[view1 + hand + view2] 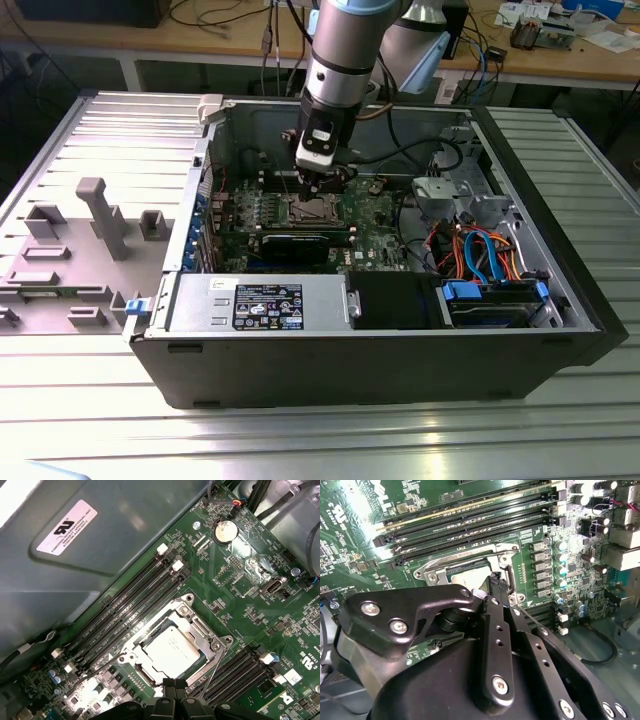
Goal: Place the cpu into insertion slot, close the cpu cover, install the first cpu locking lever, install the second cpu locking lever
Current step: 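Install the first cpu locking lever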
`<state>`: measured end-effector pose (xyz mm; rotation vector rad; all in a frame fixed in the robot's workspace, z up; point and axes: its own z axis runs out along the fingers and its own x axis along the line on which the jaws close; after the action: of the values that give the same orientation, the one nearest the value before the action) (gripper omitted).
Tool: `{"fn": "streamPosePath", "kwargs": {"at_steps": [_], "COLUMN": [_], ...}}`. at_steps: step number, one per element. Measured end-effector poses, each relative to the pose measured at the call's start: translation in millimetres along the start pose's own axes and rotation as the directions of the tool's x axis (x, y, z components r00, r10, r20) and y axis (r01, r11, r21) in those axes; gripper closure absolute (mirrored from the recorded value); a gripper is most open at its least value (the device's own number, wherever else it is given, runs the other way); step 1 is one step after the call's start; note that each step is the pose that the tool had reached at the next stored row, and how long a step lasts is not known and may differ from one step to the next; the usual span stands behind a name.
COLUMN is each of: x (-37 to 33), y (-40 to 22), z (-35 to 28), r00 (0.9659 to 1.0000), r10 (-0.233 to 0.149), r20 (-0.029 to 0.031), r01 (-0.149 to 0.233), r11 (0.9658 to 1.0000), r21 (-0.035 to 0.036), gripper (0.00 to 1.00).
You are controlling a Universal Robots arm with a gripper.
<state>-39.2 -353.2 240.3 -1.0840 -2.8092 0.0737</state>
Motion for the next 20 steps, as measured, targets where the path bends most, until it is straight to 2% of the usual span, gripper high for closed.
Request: {"fn": "streamPosePath", "kwargs": {"at_steps": [5,20], "x": [0.0,0.0], "y": [0.0,0.0], "z": [0.0,0.0], "r00": [0.9995,0.9966], "r10": [-0.032,-0.082], "r20": [0.0029,0.0071], "r01": [0.032,0.082], "r11": [0.9995,0.9966], "r21": [0.0034,0.0086], "gripper": [0.89,0.89]}}
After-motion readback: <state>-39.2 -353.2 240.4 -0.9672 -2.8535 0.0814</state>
